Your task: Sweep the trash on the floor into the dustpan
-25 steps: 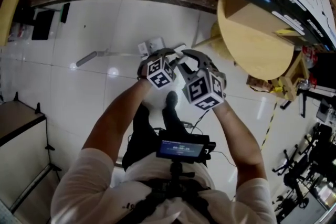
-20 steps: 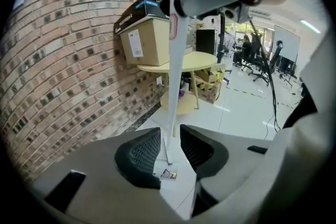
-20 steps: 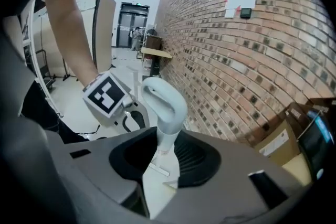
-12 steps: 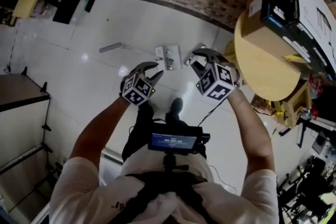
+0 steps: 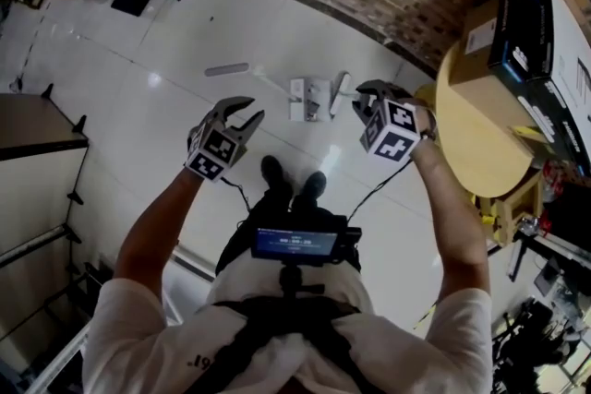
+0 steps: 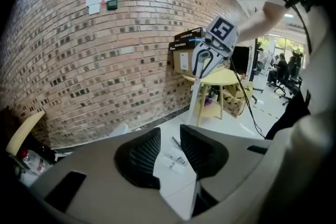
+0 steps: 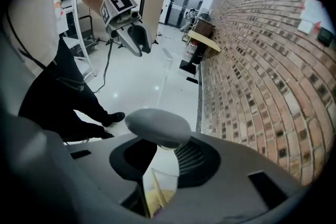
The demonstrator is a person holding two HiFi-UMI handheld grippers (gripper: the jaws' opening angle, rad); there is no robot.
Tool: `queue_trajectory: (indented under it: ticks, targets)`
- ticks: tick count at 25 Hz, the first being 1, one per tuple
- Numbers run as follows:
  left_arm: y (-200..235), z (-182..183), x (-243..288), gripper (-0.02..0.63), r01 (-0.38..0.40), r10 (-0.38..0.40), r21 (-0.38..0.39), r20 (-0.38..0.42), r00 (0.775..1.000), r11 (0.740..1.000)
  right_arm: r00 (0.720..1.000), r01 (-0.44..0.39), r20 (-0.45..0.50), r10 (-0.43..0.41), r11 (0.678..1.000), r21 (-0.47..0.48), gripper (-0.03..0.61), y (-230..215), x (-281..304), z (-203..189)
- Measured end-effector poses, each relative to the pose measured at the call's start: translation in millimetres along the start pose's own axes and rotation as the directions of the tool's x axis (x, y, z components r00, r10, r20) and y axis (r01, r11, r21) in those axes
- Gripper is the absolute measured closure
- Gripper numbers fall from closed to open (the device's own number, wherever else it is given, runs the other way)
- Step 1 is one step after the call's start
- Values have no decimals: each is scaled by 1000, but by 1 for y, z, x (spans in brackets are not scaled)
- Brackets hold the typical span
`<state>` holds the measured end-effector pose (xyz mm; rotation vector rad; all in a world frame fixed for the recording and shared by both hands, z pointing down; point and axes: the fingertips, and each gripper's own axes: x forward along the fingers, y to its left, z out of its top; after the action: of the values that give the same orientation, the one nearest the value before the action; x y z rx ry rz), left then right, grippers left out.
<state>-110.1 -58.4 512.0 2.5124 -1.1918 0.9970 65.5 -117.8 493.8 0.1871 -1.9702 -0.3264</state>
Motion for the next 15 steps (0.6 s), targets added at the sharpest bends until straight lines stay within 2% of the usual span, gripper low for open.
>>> queue_trajectory:
  ticks: [3,6,9,10,12,15]
  targets:
    - [22,3,-11,486,-25,24,13,32,999,1000,999,-18,-40,17,999,-36,485,4,7,8]
    - [48,10,-22,486,-72,66,110,60,996,991,998,-20,-65,18,999,-28,485,2,12,19]
    - [79,12,-30,486,-130,120,212,62,991,969,997,-11,-80,9,1000,-22,485,-5,12,37]
    - [90,12,-31,477,-142,132,235,57,990,962,997,-10,-80,8,1000,-25,485,-7,13,42]
    - [106,9,-27,417,-146,142,260,36,989,954,997,-22,-75,19,999,-33,483,-7,17,50]
    - [119,-8,-14,393,-101,118,281,-44,992,954,996,-58,-68,52,995,-86,483,-2,19,68]
